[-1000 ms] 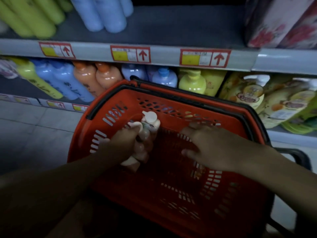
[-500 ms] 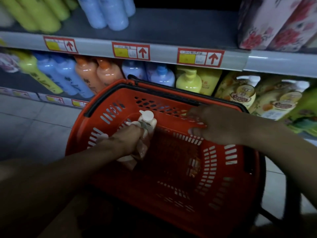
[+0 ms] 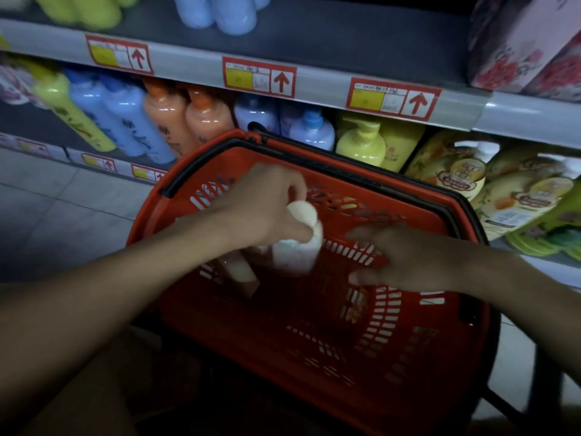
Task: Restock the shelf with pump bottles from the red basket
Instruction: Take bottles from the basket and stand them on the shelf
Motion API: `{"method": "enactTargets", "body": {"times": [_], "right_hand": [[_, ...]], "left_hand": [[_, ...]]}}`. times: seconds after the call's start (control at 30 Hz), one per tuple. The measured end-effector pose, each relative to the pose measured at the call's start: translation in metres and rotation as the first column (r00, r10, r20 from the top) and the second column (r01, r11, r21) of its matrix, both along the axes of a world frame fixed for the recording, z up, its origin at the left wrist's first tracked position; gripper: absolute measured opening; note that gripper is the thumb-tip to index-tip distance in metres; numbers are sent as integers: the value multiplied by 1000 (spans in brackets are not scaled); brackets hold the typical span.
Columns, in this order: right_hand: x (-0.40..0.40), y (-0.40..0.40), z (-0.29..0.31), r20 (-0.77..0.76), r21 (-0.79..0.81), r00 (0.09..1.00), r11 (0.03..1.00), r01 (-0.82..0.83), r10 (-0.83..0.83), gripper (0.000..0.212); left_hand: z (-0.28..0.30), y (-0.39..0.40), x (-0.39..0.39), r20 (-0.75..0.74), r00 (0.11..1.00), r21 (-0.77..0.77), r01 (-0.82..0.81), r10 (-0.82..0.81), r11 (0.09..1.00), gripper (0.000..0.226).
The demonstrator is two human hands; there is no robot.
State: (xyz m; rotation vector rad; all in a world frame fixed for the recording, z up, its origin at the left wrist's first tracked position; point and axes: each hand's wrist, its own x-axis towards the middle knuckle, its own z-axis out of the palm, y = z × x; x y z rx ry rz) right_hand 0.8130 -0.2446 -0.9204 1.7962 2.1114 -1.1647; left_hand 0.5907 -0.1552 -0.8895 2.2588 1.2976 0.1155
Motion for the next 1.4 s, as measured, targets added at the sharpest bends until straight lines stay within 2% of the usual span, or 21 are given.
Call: {"method": "enactTargets", "body": {"times": [0.03, 0.1, 0.17, 0.23, 0.33, 0.43, 0.5, 0.57, 0.63, 0.7, 0.77, 0.9, 1.0, 1.1, 1.23, 1.33, 1.4], "right_hand": [[-3, 1, -1, -48, 7, 998, 999, 33, -33, 79], [-13, 2, -2, -160, 76, 978, 986, 148, -135, 88], [-16, 13, -2, -303, 139, 902, 923, 360, -306, 87], [-13, 23, -2, -450, 174, 810, 853, 492, -375, 87], [-14, 28, 3, -522, 230, 786, 833, 504, -332, 80], [-24, 24, 11, -599, 233, 747, 830, 507, -288, 67], [-33, 18, 18, -658, 205, 698, 825, 527, -282, 62], [-41, 15, 29, -709, 161, 641, 818, 552, -293, 53], [-48, 11, 47, -762, 121, 572, 801, 586, -303, 46], [-51, 6, 68, -813, 86, 495, 778, 622, -307, 44], [-54, -2, 92, -855, 63, 422, 747, 661, -301, 45], [-56, -17, 151, -907, 85, 331, 654, 752, -262, 47], [-57, -24, 204, -932, 155, 314, 580, 800, -184, 50], [-62, -29, 254, -947, 214, 308, 533, 818, -94, 44], [-65, -37, 309, -961, 230, 275, 530, 816, -7, 40], [-71, -41, 341, -976, 200, 215, 566, 800, 42, 33], [-75, -40, 355, -975, 211, 210, 568, 796, 67, 32]], "left_hand": [[13, 1, 6, 51, 999, 20, -19, 18, 1000, 38], [34, 4, 16, 152, 987, 67, -57, 46, 996, 35], [45, 7, 20, 267, 960, 113, -114, 80, 987, 35], [54, 10, 23, 353, 931, 144, -150, 91, 978, 38], [68, 9, 21, 433, 899, 177, -155, 64, 972, 38], [76, 7, 8, 471, 882, 205, -85, -22, 975, 35], [81, 7, -1, 542, 838, 154, -30, -59, 988, 36], [85, 10, -10, 637, 771, 59, -24, -19, 998, 42], [88, 9, -17, 684, 729, 50, -76, 22, 996, 50], [86, 6, -22, 724, 686, 62, -165, 69, 984, 55], [87, -2, -27, 780, 607, -20, -224, 155, 974, 55], [110, -25, -31, 815, 549, -156, -98, 184, 983, 42], [150, -41, -25, 849, 516, -123, -25, 118, 992, 42], [202, -48, -21, 887, 460, -53, 0, 47, 999, 37], [262, -60, -13, 909, 412, 64, 13, -64, 998, 29], [293, -65, -9, 929, 356, 102, 3, -97, 995, 26], [311, -64, -9, 931, 348, 125, -21, -110, 992, 25]]}}
